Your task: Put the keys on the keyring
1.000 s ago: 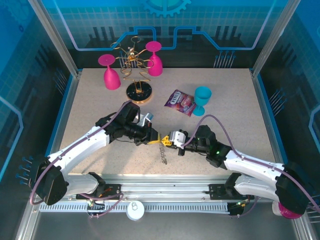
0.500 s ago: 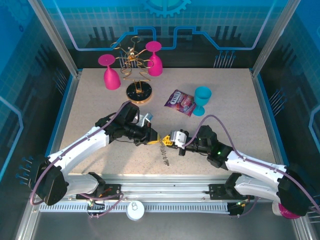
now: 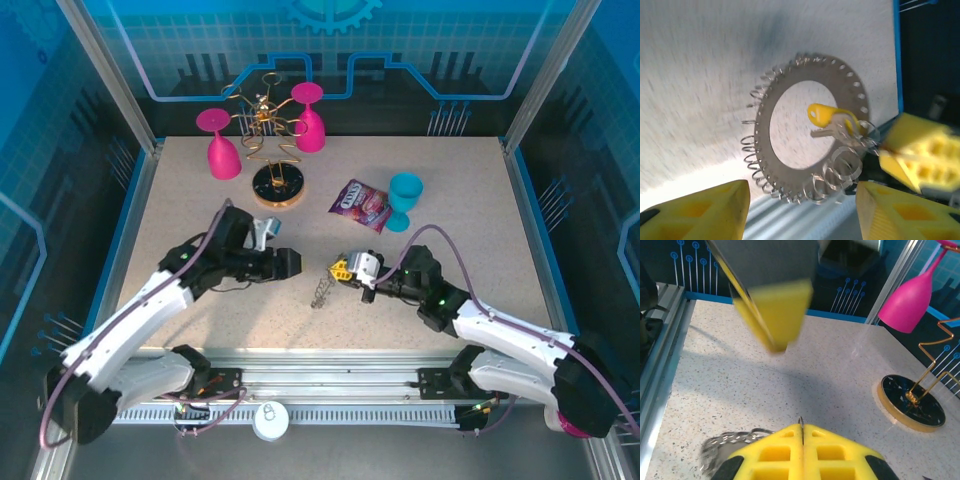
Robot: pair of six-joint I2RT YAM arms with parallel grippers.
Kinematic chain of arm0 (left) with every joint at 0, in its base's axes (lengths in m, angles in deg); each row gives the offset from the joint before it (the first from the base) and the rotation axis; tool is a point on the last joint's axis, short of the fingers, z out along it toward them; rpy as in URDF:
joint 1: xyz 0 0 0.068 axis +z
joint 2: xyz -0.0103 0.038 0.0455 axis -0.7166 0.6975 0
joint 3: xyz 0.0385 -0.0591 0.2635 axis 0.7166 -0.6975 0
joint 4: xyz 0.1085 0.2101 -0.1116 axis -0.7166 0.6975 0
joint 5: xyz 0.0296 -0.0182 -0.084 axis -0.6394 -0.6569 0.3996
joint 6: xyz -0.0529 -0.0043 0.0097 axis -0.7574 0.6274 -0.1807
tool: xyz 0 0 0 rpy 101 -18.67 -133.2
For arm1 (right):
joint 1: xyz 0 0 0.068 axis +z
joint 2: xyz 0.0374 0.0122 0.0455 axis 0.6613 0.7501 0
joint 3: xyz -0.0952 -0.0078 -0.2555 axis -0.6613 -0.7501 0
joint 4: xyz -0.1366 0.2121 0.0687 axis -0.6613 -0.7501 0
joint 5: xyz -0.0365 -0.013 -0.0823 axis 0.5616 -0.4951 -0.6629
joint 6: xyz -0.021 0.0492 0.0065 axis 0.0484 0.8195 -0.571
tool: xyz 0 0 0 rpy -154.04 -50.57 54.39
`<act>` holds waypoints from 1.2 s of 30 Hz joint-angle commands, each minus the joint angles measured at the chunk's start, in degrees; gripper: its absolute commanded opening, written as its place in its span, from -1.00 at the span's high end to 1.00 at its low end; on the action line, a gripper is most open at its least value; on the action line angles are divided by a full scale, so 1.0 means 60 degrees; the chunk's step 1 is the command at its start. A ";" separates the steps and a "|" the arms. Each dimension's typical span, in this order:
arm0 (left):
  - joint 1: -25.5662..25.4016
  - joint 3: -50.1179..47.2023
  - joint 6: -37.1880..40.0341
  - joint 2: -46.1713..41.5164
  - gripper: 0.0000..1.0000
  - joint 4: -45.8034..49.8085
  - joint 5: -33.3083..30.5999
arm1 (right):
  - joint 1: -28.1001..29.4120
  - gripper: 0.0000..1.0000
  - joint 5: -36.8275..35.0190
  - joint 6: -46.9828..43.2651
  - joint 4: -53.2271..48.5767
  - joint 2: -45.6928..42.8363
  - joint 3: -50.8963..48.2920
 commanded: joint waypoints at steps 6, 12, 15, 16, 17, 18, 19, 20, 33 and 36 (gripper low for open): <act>0.0022 -0.1617 0.8143 -0.2314 -0.01 -0.2285 0.1252 | -0.0719 1.00 0.2607 -0.0086 -0.1149 0.0345 0.0900; 0.0018 -0.0941 1.0130 -0.1282 0.30 -0.1303 0.2427 | -0.0712 1.00 0.3406 -0.0635 -0.2437 0.0546 0.1499; -0.0126 -0.0993 1.0297 -0.0920 0.39 -0.1625 0.2999 | -0.0713 1.00 0.3560 -0.0681 -0.2561 0.0685 0.1654; -0.0226 -0.1037 1.0331 -0.0844 0.38 -0.1783 0.3023 | -0.0708 1.00 0.3602 -0.0660 -0.2551 0.0735 0.1692; -0.0310 -0.1074 1.0368 -0.0784 0.38 -0.1904 0.2973 | -0.0690 1.00 0.3616 -0.0633 -0.2556 0.0784 0.1730; -0.0411 -0.1106 1.0385 -0.0687 0.38 -0.2033 0.2929 | -0.0662 1.00 0.3619 -0.0615 -0.2535 0.0825 0.1766; -0.0491 -0.1114 1.0407 -0.0589 0.38 -0.2099 0.2921 | -0.0641 1.00 0.3591 -0.0617 -0.2529 0.0870 0.1784; -0.0551 -0.1114 1.0389 -0.0475 0.38 -0.2162 0.2913 | -0.0611 1.00 0.3545 -0.0630 -0.2514 0.0921 0.1808; -0.0992 -0.1238 1.0215 0.1040 0.42 -0.2637 0.2507 | -0.0449 1.00 0.3196 -0.0768 -0.2389 0.1260 0.1611; -0.1075 -0.1232 1.0181 0.1306 0.42 -0.2733 0.2508 | -0.0422 1.00 0.3163 -0.0834 -0.2429 0.1346 0.1596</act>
